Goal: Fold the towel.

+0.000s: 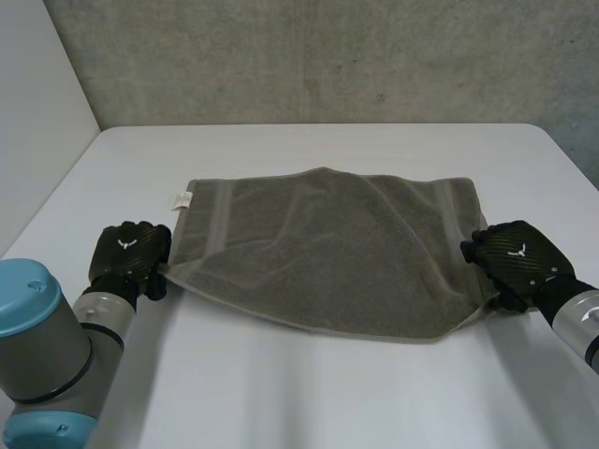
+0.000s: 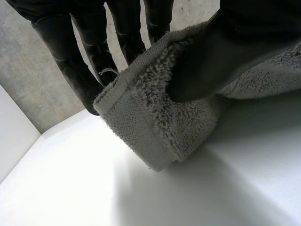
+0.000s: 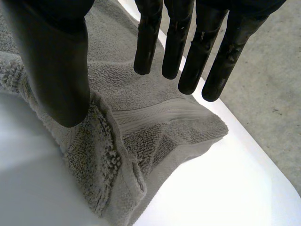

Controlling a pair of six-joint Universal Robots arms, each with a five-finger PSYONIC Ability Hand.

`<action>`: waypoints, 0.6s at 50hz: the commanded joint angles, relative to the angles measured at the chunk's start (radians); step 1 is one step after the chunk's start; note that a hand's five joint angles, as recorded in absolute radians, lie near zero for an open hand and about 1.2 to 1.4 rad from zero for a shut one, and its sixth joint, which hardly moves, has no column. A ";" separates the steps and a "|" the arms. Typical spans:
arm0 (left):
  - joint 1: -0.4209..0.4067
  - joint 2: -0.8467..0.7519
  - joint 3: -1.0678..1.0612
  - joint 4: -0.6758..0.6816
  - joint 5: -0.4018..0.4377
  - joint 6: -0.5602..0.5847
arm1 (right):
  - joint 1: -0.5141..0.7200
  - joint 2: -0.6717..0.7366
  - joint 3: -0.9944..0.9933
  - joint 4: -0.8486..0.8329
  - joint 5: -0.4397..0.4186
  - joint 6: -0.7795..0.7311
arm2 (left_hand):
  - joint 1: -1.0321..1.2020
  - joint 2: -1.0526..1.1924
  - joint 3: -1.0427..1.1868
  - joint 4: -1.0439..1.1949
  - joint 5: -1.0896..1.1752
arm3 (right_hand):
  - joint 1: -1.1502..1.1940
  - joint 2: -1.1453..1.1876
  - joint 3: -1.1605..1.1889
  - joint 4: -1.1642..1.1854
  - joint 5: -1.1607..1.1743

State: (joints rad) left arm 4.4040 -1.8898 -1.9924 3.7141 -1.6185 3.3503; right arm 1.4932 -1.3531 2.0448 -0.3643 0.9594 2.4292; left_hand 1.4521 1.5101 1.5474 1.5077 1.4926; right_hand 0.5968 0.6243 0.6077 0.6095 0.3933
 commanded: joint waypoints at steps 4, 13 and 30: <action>0.000 0.000 0.001 0.000 0.000 -0.002 | -0.001 0.029 -0.009 0.001 0.001 -0.004 | -0.056 -0.114 -0.151 -0.111 -0.271 | -0.019 -0.046 -0.029 -0.031 0.010; 0.002 0.001 0.003 -0.005 0.000 0.000 | -0.008 0.077 -0.041 0.016 0.021 -0.059 | -0.056 -0.114 -0.151 -0.111 -0.271 | 0.441 0.413 0.430 0.428 0.470; 0.006 0.082 0.000 -0.051 0.002 0.006 | -0.053 -0.088 -0.054 0.143 0.016 -0.047 | -0.056 -0.114 -0.151 -0.111 -0.271 | 0.800 0.772 0.789 0.787 0.828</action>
State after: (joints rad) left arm 4.4096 -1.8675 -1.9864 3.6976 -1.6181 3.3502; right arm 1.4628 -1.3188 1.9861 -0.2763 0.9782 2.3761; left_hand 1.4521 1.5101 1.5475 1.5077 1.4926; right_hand 1.3428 1.3239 1.3354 1.3414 1.1712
